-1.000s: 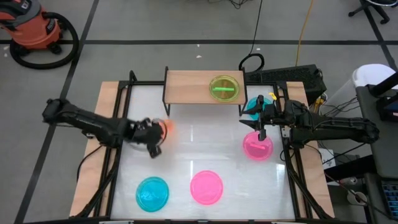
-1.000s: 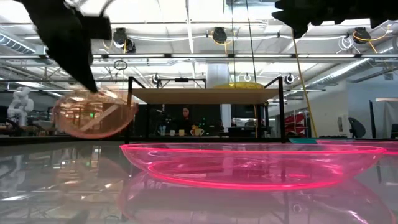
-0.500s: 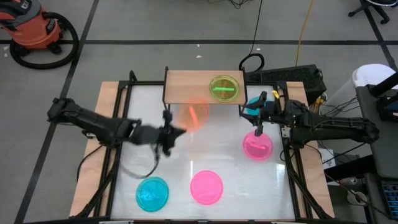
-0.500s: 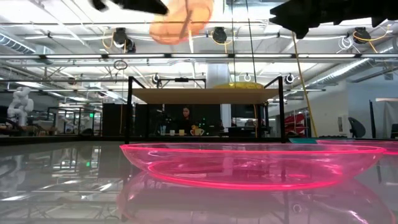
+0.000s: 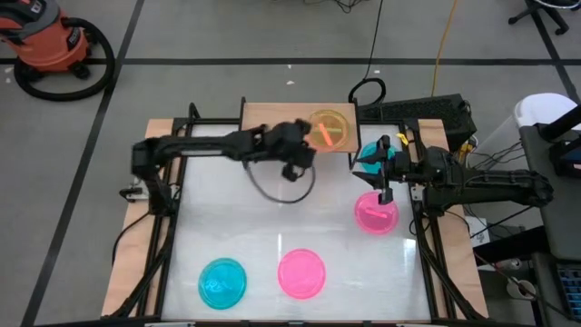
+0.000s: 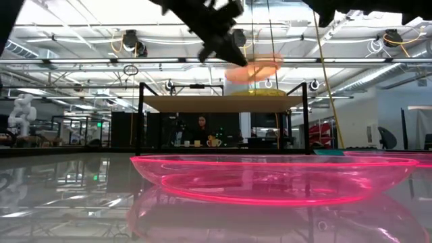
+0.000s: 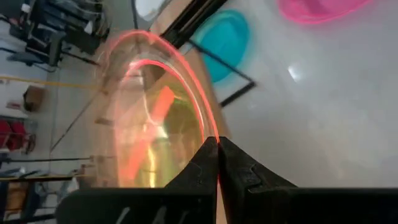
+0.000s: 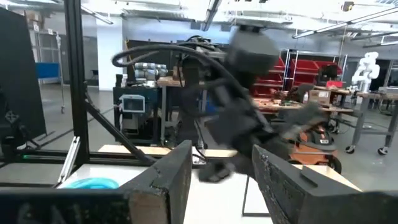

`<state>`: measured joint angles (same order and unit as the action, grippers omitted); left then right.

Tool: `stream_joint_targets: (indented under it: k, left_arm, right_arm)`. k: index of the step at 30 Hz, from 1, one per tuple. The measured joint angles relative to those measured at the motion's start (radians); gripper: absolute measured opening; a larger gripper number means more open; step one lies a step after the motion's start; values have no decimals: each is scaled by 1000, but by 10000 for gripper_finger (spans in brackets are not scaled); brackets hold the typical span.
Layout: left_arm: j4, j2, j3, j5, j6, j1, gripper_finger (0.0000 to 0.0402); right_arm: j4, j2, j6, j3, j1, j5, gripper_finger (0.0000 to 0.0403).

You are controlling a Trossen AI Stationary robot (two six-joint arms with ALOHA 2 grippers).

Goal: Place and stack plates onto a shelf
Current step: Stack the orange plate on top of the green plate on the shelf, then put the top blue plate on the shelf

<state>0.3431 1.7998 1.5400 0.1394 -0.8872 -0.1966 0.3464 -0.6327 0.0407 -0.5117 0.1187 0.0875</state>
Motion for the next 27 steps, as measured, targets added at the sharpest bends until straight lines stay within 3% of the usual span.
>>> stream_joint_targets:
  k: [5,15,19,27]
  left_arm:
    - [3,105,113,-16,77,-39,19]
    - [9,137,140,5,183,-50,160]
    - [49,70,139,97,233,-33,185]
    - [219,-190,139,105,476,22,188]
  right_arm:
    - [-24,3,1,0,-23,-2,150]
    - [-44,3,5,0,-29,-4,150]
    - [-45,5,1,0,-29,-4,150]
    - [-197,23,-1,0,-29,-10,150]
